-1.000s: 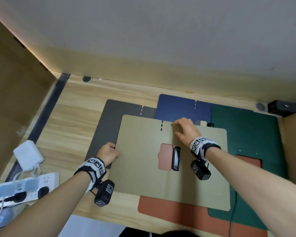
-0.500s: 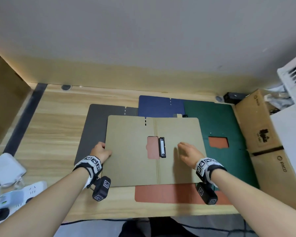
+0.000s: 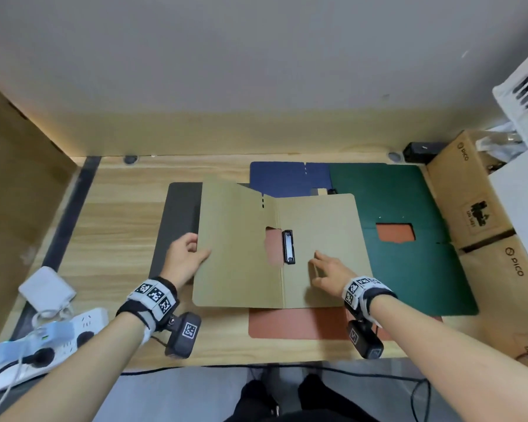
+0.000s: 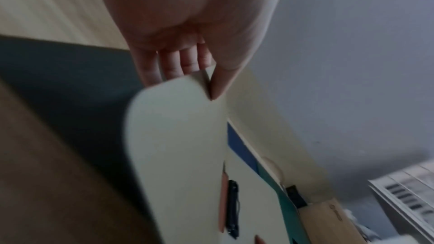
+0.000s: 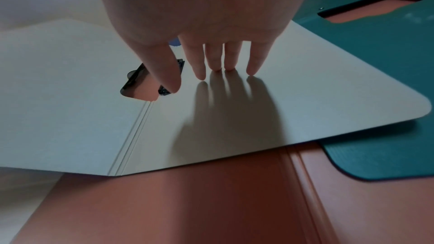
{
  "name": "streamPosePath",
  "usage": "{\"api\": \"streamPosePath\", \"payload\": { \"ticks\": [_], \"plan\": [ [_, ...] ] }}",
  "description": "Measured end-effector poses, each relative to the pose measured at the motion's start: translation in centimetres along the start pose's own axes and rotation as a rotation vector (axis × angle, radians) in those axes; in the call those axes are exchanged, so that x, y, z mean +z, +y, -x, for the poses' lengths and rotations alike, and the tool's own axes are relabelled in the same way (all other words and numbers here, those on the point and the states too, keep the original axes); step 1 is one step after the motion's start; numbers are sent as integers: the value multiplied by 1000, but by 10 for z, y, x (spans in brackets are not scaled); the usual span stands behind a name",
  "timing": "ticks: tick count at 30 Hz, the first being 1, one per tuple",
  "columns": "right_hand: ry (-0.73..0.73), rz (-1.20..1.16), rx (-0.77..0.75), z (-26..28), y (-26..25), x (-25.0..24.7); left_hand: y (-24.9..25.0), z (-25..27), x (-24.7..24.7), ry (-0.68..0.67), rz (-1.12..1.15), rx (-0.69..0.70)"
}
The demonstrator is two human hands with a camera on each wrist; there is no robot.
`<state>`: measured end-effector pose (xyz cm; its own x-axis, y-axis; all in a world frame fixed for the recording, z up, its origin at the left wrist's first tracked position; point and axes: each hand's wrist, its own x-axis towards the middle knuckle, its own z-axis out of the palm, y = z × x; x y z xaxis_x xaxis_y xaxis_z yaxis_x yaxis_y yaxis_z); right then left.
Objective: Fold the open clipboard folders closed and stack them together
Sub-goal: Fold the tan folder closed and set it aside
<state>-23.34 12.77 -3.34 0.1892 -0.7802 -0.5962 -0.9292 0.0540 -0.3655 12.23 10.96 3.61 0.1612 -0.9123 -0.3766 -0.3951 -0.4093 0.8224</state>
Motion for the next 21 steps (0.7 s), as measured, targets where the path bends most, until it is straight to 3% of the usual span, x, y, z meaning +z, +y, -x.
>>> {"api": "streamPosePath", "payload": {
  "ticks": [6,12,19,21],
  "plan": [
    [33,-229,-55,5,5,-12,74,39,20,-21,-205,236],
    [130,-709,-78,21,24,-48,111,54,90,-193,-254,360],
    [199,-1080,32,26,52,-82,95,45,152,-320,-442,254],
    [237,-1056,98,18,67,-81,79,41,160,-345,-514,168]
  ]
}}
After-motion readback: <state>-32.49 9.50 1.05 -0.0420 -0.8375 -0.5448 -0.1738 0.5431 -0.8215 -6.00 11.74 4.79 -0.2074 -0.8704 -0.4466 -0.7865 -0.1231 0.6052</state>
